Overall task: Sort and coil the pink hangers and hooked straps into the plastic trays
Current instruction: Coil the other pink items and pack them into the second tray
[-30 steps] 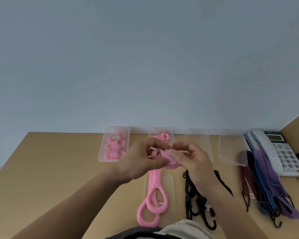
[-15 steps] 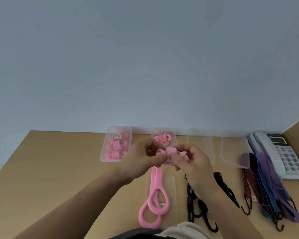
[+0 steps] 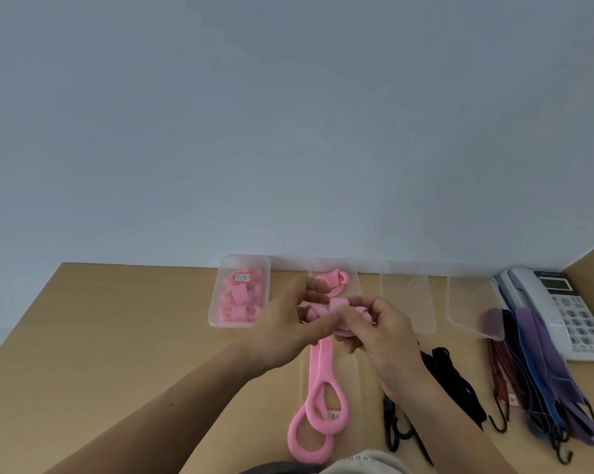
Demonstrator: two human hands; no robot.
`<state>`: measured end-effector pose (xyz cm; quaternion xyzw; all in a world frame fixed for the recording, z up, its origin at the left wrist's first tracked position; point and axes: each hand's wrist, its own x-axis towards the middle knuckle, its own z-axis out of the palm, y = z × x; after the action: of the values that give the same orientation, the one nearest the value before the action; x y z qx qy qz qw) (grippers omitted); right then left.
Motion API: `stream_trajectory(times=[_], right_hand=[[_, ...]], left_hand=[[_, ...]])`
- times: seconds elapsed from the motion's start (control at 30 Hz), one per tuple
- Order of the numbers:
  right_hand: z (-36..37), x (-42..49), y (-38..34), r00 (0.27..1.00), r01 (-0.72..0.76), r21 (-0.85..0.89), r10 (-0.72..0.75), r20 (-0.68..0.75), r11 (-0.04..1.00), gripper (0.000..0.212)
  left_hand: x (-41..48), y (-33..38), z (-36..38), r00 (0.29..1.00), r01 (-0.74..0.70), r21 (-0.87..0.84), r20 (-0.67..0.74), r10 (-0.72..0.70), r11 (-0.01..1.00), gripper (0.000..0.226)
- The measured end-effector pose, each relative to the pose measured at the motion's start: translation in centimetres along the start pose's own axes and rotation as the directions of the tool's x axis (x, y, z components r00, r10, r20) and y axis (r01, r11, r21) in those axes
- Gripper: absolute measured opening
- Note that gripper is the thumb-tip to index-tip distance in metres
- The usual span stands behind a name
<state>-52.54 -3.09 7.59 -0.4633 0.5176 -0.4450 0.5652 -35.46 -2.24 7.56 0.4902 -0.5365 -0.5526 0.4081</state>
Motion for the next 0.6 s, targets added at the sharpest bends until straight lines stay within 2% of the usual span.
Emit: stream_trajectory(times=[0.13,0.2,0.23,0.3,0.37,0.47,0.6], right_hand=[[0.5,0.0,0.6,1.000,0.002,-0.066,-0.001,0.023,0.998,0.007],[0.8,0.1,1.2,0.999,0.042,-0.209,-0.042,0.004,0.977,0.005],[0.8,0.1,1.6,0.997,0.068,-0.294,-0.072,-0.004,0.953,0.011],[0.7,0.2,2.1,0.989,0.140,-0.487,-0.146,0.026,0.862,0.031],[0.4,0.4,2.4,0.965,0.259,-0.674,-0.217,0.147,0.692,0.048],[-0.2,1.1,3.0,0.921,0.382,-0.813,-0.256,0.295,0.439,0.052],[-1.4,2.9,3.6,0.898,0.430,-0.827,-0.270,0.348,0.363,0.046]], left_hand=[[0.4,-0.8,-0.8,0.999,-0.019,0.040,0.033,0.018,0.999,0.028],[0.7,-1.4,-1.3,0.999,0.030,-0.004,0.014,-0.030,1.000,0.022],[0.8,-1.8,-1.7,0.998,0.068,-0.029,0.007,-0.068,0.997,0.021],[1.2,-2.6,-2.2,0.990,0.143,-0.075,0.014,-0.143,0.987,0.022],[1.7,-3.3,-2.4,0.981,0.195,-0.103,0.028,-0.193,0.975,0.023],[2.9,-3.8,-2.1,0.973,0.227,-0.090,0.057,-0.222,0.970,0.024],[4.8,-4.4,-1.2,0.967,0.245,-0.044,0.077,-0.241,0.969,0.022]])
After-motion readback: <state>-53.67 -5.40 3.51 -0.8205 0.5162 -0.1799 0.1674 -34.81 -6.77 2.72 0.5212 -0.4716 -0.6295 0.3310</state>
